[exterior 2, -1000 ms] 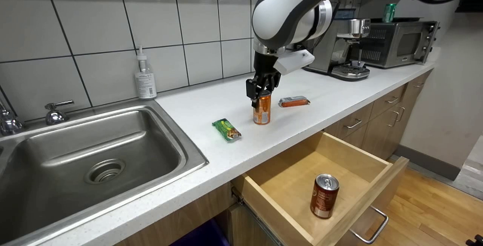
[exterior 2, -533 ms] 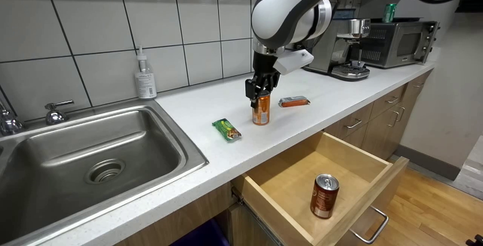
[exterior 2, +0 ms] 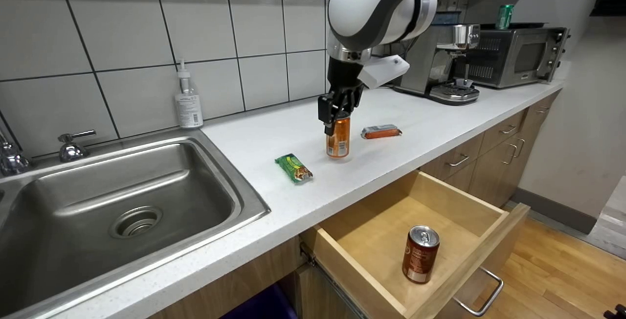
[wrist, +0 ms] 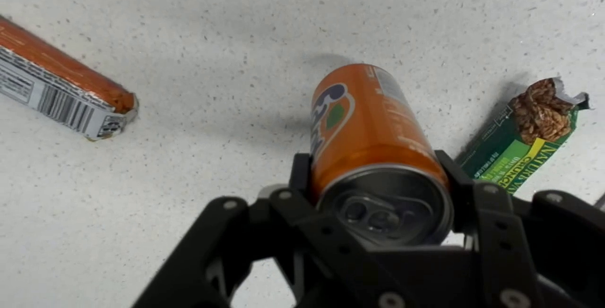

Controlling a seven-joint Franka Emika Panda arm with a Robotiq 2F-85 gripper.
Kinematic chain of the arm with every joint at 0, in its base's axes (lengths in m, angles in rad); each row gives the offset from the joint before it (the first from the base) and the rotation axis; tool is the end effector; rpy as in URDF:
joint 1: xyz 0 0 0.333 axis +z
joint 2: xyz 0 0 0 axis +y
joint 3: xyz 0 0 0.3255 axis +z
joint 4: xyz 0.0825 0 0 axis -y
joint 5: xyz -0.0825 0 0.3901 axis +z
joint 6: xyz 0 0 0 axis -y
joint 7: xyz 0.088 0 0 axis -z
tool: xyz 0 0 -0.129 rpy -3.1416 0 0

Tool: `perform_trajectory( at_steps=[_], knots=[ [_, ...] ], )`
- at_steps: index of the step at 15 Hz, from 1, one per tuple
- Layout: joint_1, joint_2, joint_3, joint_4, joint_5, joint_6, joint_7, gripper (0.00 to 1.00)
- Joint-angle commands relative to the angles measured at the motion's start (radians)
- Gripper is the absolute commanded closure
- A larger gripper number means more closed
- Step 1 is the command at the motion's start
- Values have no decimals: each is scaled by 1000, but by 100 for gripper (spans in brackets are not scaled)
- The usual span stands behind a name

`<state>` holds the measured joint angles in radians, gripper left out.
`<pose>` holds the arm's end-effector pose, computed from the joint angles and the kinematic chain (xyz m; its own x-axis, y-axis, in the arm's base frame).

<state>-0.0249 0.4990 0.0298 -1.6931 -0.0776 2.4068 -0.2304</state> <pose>0.7069 -0.0005 0.3122 0.9393 0.2821 0.1955 0.2680 -0.9586 0.0960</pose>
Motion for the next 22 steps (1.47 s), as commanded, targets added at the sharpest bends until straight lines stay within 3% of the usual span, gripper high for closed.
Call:
perform_trajectory(
  at_steps=[1, 22],
  knots=[
    [-14, -88, 11, -89, 8, 6, -36, 62],
    [-14, -372, -20, -495, -1, 68, -45, 62]
  ],
)
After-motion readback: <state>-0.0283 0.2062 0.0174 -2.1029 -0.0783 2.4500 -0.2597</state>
